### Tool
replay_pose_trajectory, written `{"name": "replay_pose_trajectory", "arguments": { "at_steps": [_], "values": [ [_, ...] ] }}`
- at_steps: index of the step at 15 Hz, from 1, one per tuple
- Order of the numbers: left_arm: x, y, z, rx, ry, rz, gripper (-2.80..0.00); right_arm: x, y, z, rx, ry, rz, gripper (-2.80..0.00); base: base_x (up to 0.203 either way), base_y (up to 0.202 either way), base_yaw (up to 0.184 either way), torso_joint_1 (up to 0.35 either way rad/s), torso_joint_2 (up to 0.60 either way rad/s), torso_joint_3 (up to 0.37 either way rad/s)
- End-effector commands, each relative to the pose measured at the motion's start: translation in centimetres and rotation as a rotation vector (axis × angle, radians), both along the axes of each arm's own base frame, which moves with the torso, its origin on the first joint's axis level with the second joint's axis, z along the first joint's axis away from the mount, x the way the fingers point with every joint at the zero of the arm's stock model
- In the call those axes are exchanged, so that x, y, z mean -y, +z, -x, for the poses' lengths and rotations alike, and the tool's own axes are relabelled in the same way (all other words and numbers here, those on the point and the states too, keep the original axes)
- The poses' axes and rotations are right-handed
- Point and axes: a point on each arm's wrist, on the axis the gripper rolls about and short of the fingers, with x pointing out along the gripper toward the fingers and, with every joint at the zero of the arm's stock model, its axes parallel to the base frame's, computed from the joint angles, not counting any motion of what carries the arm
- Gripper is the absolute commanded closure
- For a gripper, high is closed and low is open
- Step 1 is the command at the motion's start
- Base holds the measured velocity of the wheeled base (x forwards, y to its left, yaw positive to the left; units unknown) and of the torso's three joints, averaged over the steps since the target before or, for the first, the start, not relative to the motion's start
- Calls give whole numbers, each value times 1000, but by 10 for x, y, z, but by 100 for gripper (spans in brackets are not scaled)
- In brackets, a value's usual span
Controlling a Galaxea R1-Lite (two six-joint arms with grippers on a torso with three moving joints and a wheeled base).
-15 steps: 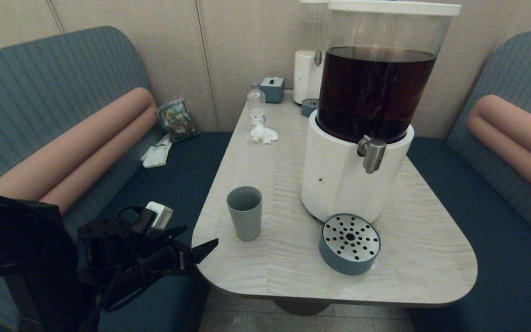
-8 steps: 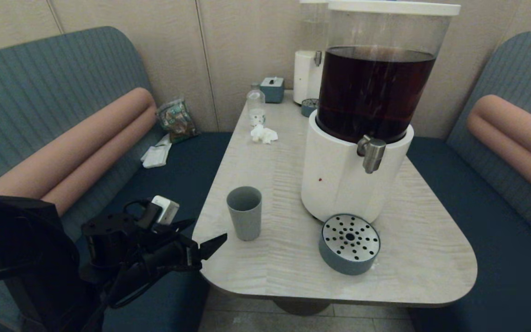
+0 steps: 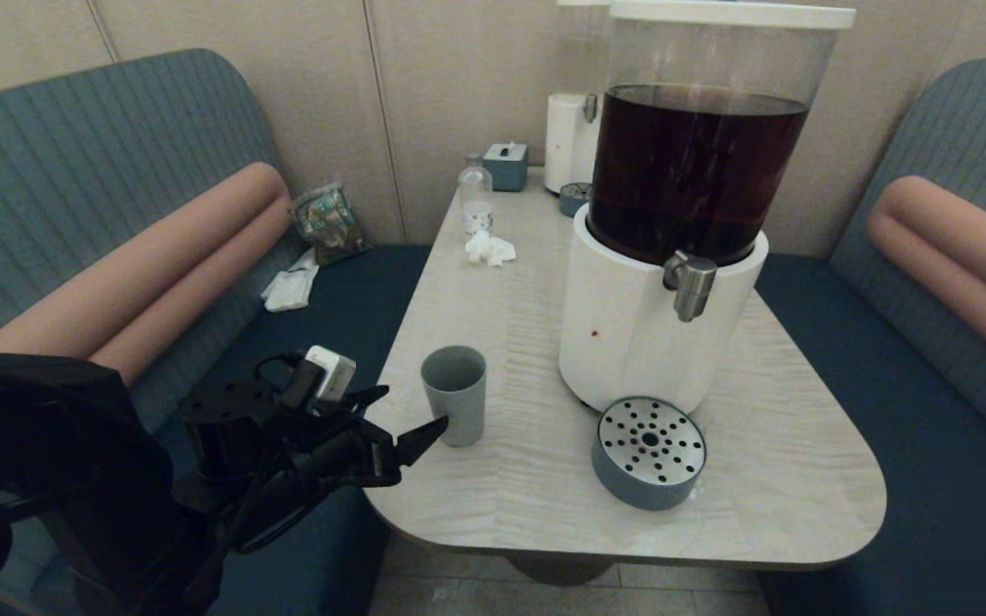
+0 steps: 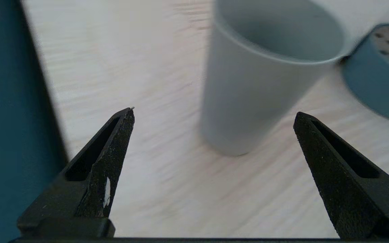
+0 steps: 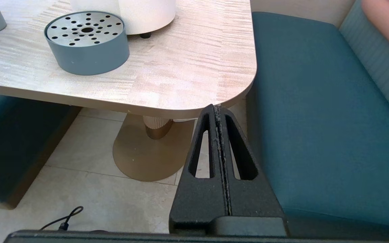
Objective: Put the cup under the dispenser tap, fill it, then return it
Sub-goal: Pick up the cup
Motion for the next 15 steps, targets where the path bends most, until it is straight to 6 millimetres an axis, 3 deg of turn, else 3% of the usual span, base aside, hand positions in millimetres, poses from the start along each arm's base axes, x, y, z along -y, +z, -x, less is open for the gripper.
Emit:
{"name": "replay_pose_trajectory", "arguments": {
  "at_steps": [1, 5, 15],
  "values": [
    [7, -1, -6, 16, -14, 5, -280, 0, 0, 0, 1, 1, 1, 0, 0, 0, 0, 0, 0, 0],
    [13, -12, -16, 2, -17, 0, -280, 0, 0, 0, 1, 2, 1, 0, 0, 0, 0, 0, 0, 0],
    [27, -14, -22, 20, -14, 5, -280, 0, 0, 0, 1, 0, 1, 0, 0, 0, 0, 0, 0, 0]
  ]
}}
